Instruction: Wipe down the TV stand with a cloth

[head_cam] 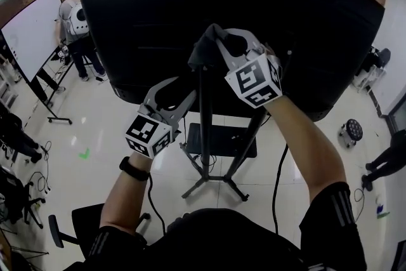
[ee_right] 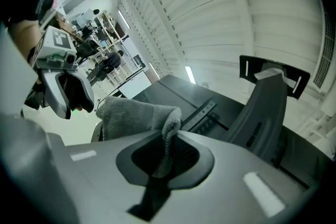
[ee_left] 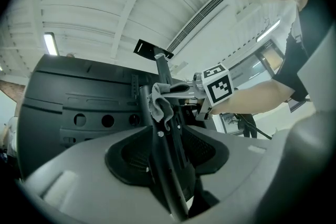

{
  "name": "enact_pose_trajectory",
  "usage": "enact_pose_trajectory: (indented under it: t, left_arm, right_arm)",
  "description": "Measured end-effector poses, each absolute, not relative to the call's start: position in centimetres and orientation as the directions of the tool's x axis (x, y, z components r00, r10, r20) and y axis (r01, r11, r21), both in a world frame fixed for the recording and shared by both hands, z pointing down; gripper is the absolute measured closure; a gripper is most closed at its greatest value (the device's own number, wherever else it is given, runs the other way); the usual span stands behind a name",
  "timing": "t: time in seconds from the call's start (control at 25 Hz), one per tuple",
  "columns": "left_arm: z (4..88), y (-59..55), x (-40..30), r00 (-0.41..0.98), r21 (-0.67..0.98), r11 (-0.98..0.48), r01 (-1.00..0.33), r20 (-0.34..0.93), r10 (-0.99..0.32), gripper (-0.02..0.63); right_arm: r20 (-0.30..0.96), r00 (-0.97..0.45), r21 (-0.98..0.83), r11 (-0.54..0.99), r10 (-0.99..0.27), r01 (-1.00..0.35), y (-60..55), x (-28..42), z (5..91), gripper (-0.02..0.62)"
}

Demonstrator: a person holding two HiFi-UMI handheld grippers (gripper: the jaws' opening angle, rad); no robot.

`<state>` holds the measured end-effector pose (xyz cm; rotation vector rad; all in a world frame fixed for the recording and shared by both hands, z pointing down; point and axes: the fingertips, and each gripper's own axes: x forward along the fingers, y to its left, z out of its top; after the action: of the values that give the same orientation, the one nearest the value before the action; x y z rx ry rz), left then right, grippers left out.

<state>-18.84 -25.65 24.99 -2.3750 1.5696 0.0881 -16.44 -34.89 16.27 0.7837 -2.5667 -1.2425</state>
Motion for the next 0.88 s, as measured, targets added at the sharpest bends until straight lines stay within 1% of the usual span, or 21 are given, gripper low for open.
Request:
enact_pose_trajectory:
  t: [0.12, 0.24, 0.64, 0.88]
  left_arm:
    - [25.7, -25.6, -18.6, 0.380, -0.216, -0.337, -0.916, -0.202, -0.903, 0.409]
    - [26.5, -25.5, -18.4, 0.354, -0.208, -0.315, -0.926, -0.190, -0.916, 0.409]
    - [31.5, -25.7, -17.4, 0.287, -0.176, -0.265, -0.948, -0.107, -0.952, 0.409]
    - [34.3, -25.3, -17.0, 0.286, -0.138, -0.275, -0.951, -0.065, -0.956, 0.408]
  right_arm:
    - [-0.044, -0.858, 0.782, 0.517, -0.511, -0.348, -34.7, -16.4, 18.3, 0.575]
    - [-0.017, -0.873, 0.760, 0.562, -0.487, -0.328, -34.6, -16.5, 20.4, 0.575]
    - [0.065, -0.909, 0.727, 0.644, -0.412, -0.240, -33.8, -16.5, 26.7, 0.575]
    - [0.069, -0.912, 0.693, 0.677, -0.404, -0.247, -33.7, -16.7, 29.4, 0.575]
